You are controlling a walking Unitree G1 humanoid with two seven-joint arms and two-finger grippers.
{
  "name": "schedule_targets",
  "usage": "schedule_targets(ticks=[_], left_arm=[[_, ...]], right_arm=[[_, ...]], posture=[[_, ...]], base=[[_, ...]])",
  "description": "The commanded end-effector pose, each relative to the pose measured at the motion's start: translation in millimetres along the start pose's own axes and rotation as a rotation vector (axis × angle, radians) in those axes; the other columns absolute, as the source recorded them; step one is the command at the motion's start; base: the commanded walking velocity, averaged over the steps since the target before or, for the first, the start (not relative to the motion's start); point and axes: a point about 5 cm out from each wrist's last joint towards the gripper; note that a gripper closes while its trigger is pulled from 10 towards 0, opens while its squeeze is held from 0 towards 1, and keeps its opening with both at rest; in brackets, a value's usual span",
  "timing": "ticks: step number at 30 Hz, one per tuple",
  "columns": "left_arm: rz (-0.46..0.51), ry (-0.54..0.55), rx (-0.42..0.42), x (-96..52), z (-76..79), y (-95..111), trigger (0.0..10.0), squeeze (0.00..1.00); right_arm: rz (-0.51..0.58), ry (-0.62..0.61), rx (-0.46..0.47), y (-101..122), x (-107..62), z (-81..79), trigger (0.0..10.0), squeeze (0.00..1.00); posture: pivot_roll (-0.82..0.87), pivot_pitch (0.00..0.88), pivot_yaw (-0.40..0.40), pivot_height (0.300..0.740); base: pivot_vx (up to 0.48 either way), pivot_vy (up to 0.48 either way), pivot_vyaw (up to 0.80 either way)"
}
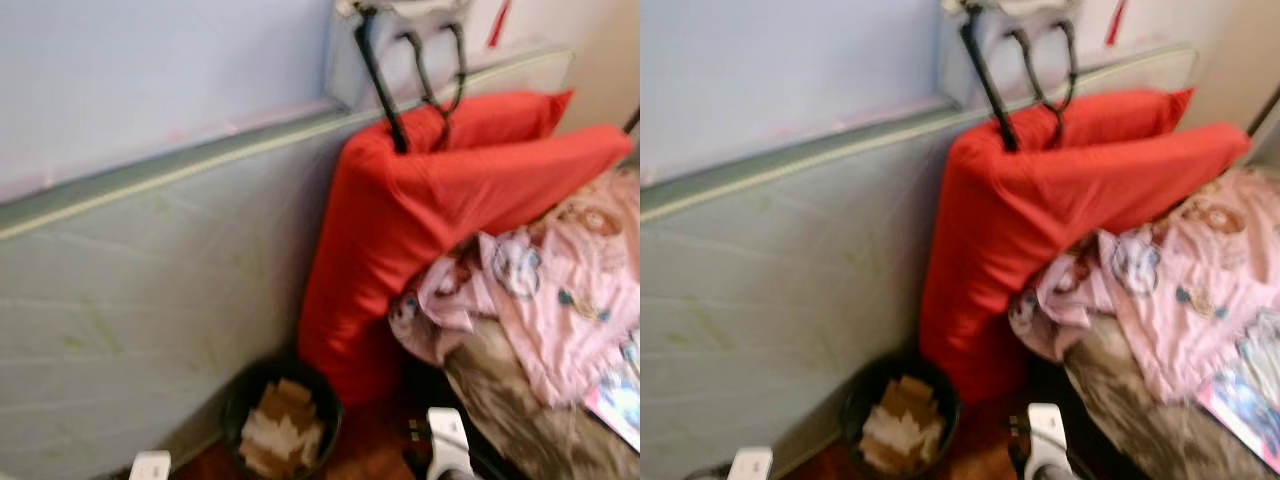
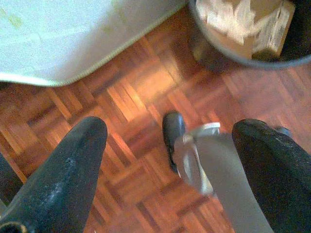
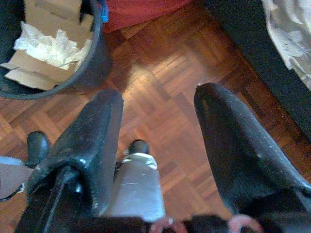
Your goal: Clean up the room
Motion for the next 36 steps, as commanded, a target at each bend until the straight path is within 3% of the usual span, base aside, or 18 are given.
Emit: schedule_targets(ticks=[1,7,17,20,36], left_arm=[[0.061,-0.070,0.000,8.8,55.2,34,10.0,0.00],[0.058,-0.073,0.004,8.6,55.6,33,10.0,0.00],[0.062,-0.075,0.002,8.7,55.9,34,10.0,0.00],[0.061,-0.069,-0.024,8.9,55.8,35,10.0,0.00],[0.084,-0.077,-0.045,9.4,57.0,42,10.0,0.00]], right_arm=[[0.041,-0.103,0.235,-5,-4.5,24.7,10.0,0.00],[0.034,-0.098,0.215,-6,-4.6,24.9,10.0,0.00],[0.063,-0.099,0.229,-3,-4.7,25.2,10.0,0.00],[0.062,-0.102,0.232,-2,-4.5,25.3,10.0,0.00],[0.068,-0.096,0.227,5,-3.6,25.6,10.0,0.00]], posture=[[-0.05,0.000,-0.043,0.740],[-0.05,0.000,-0.044,0.740],[-0.06,0.000,-0.045,0.740],[-0.06,0.000,-0.047,0.740],[-0.06,0.000,-0.054,0.740]], base=[[0.000,-0.480,-0.77],[0.000,-0.480,-0.77],[0.000,-0.480,0.00],[0.000,0.000,0.00],[0.000,0.000,-0.75]])
Point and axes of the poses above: a point about 5 cm out from each wrist's last joint towards the gripper, its own x axis pointing out of the wrist towards the gripper, its own y axis along the axis of the wrist's last joint, z = x × y, and after that the axes turned 1 degree about x, right-handed
